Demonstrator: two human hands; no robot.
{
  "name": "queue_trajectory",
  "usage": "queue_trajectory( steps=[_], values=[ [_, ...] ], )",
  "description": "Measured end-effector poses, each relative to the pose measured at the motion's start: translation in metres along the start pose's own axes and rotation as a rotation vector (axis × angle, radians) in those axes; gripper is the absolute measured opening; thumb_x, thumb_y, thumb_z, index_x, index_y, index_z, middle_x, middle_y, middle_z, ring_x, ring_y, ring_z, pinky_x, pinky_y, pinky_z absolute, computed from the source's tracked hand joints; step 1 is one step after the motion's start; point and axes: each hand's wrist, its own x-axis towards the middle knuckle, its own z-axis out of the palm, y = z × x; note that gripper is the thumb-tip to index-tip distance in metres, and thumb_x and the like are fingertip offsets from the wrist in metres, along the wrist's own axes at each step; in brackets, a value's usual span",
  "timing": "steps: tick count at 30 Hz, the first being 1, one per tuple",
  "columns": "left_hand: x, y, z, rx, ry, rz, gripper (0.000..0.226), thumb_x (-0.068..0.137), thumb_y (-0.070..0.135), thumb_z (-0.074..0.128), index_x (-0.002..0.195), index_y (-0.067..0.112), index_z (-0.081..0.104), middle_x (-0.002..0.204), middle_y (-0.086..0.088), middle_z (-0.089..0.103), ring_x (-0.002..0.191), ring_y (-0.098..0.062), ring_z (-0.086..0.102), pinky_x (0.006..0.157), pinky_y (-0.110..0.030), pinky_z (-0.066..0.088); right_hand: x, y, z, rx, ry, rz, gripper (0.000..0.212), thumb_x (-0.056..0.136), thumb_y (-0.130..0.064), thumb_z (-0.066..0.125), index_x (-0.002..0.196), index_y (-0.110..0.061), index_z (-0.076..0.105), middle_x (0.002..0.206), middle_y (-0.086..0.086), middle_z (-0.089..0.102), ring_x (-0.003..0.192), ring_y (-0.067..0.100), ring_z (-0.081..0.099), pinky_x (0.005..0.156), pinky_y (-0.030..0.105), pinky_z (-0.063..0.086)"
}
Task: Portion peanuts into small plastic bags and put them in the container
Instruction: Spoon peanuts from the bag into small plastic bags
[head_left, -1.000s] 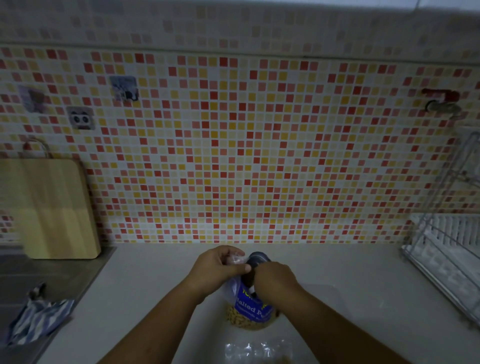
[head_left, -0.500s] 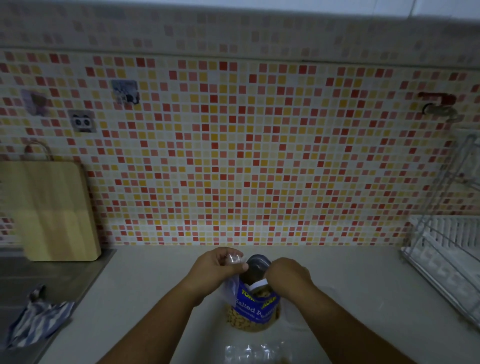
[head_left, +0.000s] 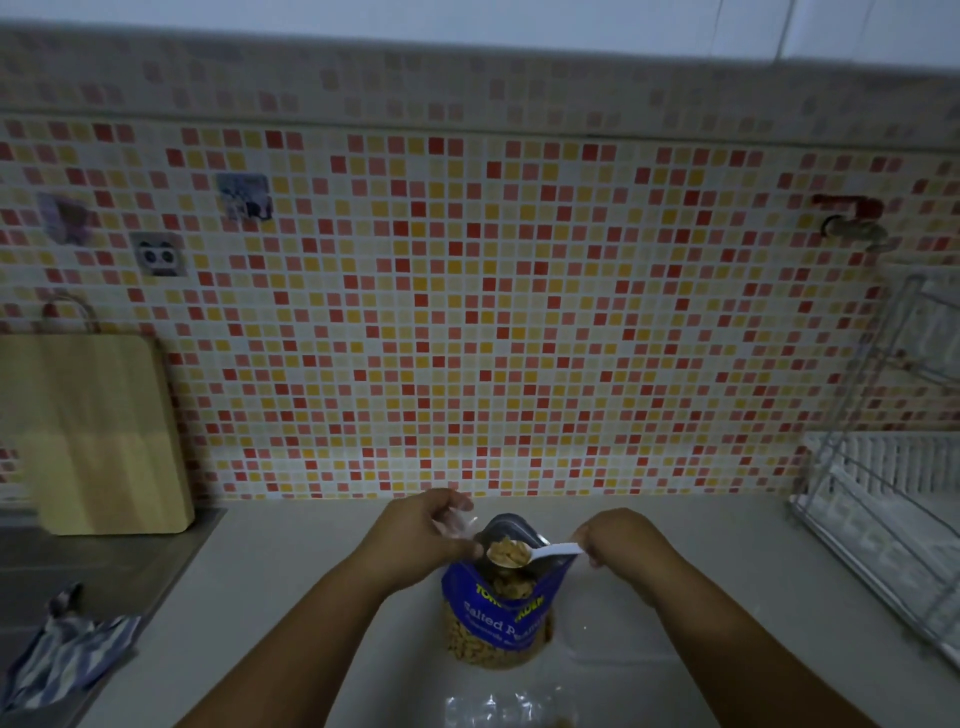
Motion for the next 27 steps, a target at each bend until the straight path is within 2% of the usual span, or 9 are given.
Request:
queue_trajectory(
  steps=[3,8,12,15,17,20,22,24,27],
  values=[
    [-0.002,0.007,0.005,0.164,-0.025,0.023,0.053,0.067,0.029,0.080,0.114,0.029,0.057,0.102,0.011,0.059,0.091,-0.007,0.055,0.073,-0.021,0.049,-0.010,0.008,-0.010,-0.057,0.008,-0.016,0.044,0.095,-0.010,0.044,0.139,-0.012,0.041,0.131,0.015,0.052,0.101,0.022,0.051,0.092,0.032,0.042],
    [0.000,0.016,0.016,0.330,-0.019,0.032,0.054,0.067,0.033,0.079,0.116,0.031,0.057,0.112,0.009,0.064,0.099,-0.012,0.057,0.079,-0.028,0.053,-0.020,0.018,-0.024,0.010,0.080,0.014,0.039,0.097,-0.017,0.044,0.136,-0.013,0.046,0.090,0.006,0.048,0.061,0.012,0.038,0.073,0.027,0.037],
    [0.001,0.026,0.025,0.419,-0.007,0.053,0.049,0.070,0.035,0.076,0.115,0.030,0.058,0.113,0.005,0.065,0.098,-0.014,0.060,0.078,-0.028,0.054,-0.038,0.016,-0.029,-0.050,0.114,-0.002,0.042,0.095,-0.013,0.045,0.137,-0.013,0.044,0.081,0.005,0.045,0.082,0.017,0.045,0.077,0.027,0.039],
    [0.003,0.030,0.032,0.447,0.001,0.097,0.050,0.069,0.036,0.076,0.115,0.030,0.058,0.111,0.005,0.066,0.096,-0.014,0.061,0.078,-0.028,0.054,-0.043,0.012,-0.028,-0.056,0.150,-0.034,0.038,0.093,-0.013,0.049,0.131,-0.012,0.052,0.099,0.008,0.057,0.079,0.018,0.049,0.080,0.031,0.045],
    [0.003,0.031,0.038,0.423,0.000,0.115,0.046,0.069,0.037,0.075,0.112,0.030,0.060,0.106,0.005,0.067,0.093,-0.014,0.061,0.077,-0.030,0.055,-0.046,0.008,-0.021,-0.014,0.285,-0.116,0.033,0.092,-0.013,0.049,0.122,-0.011,0.060,0.111,0.008,0.063,0.082,0.020,0.053,0.084,0.033,0.049],
    [0.005,0.032,0.045,0.337,0.024,0.134,0.033,0.072,0.035,0.073,0.102,0.025,0.062,0.095,0.003,0.067,0.086,-0.015,0.062,0.074,-0.033,0.055,-0.065,0.000,-0.012,0.094,0.610,-0.348,0.027,0.090,-0.015,0.049,0.110,-0.018,0.068,0.105,0.002,0.068,0.096,0.021,0.057,0.079,0.029,0.045],
    [0.005,0.031,0.046,0.223,0.063,0.124,0.027,0.072,0.033,0.073,0.095,0.024,0.061,0.089,0.006,0.066,0.079,-0.009,0.060,0.064,-0.022,0.051,-0.079,-0.002,-0.010,-0.051,0.932,-0.508,0.027,0.082,-0.016,0.053,0.096,-0.027,0.073,0.086,-0.005,0.069,0.085,0.019,0.058,0.068,0.025,0.036],
    [0.005,0.029,0.043,0.090,0.098,0.101,0.027,0.071,0.032,0.075,0.093,0.028,0.060,0.088,0.010,0.065,0.077,-0.001,0.059,0.060,-0.012,0.044,-0.078,0.005,-0.007,-0.193,1.152,-0.587,0.026,0.069,-0.020,0.054,0.082,-0.031,0.074,0.068,-0.011,0.066,0.068,0.014,0.059,0.062,0.023,0.038],
    [0.005,0.024,0.036,-0.046,0.119,0.066,0.030,0.071,0.029,0.077,0.096,0.029,0.062,0.095,0.008,0.068,0.085,-0.006,0.062,0.066,-0.014,0.047,-0.079,0.022,-0.011,-0.125,1.266,-0.565,0.025,0.065,-0.017,0.059,0.083,-0.027,0.074,0.069,-0.010,0.067,0.067,0.014,0.059,0.064,0.024,0.044]
  ],
)
